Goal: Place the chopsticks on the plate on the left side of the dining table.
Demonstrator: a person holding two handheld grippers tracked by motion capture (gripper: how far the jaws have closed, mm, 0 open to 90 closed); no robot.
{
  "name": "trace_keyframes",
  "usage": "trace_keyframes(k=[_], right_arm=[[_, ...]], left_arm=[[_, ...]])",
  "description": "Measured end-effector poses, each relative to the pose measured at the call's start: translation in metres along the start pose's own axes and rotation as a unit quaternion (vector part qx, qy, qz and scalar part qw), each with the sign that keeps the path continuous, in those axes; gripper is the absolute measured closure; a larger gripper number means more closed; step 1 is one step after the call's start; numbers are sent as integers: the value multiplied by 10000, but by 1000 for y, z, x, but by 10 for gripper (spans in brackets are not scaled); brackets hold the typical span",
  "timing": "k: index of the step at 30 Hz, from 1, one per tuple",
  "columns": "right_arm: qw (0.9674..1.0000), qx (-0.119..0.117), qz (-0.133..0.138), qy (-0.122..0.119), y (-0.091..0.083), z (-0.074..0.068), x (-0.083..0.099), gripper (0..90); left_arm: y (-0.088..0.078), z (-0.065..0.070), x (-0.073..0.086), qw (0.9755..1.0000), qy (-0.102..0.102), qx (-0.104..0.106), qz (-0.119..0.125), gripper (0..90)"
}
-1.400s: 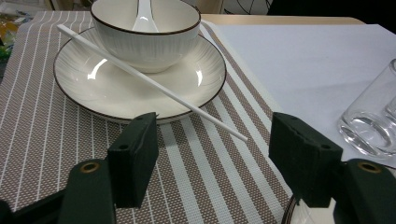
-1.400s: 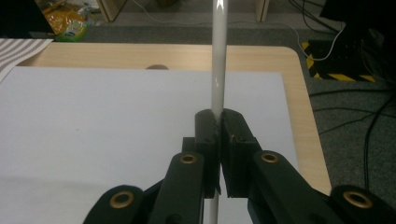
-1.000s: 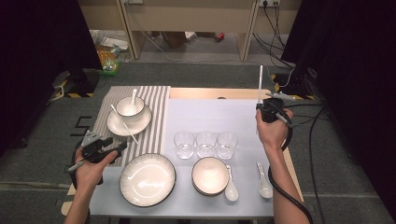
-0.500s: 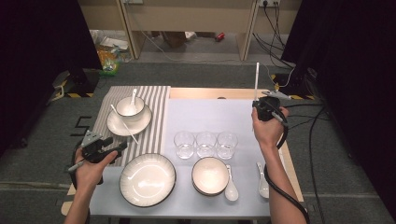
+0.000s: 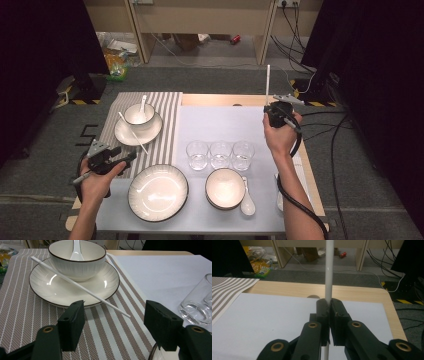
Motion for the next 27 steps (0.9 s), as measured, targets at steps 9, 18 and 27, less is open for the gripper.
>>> trace_keyframes(k=[9,18,27], right_arm=[[10000,-42,40,-70,4,-8,-4,864],[9999,-116,67,-98,8,-16,-7,864],[9996,-187,116,-153,11,-25,-11,864]], left_arm=[[-1,3,-2,10000,14,29,25,323],[-2,6,-4,10000,61,37,50,323],[-3,11,-9,9999,66,107,114,320]])
Point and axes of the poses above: each handheld gripper's, and its own axes: y roughly forward along the jaws, x roughly out of its underside, z roughly to its right, the point moved 10 cm from there along y, roughly forward along the jaws, and after that the axes turned 11 degrees about -x, right-handed, at the moved point
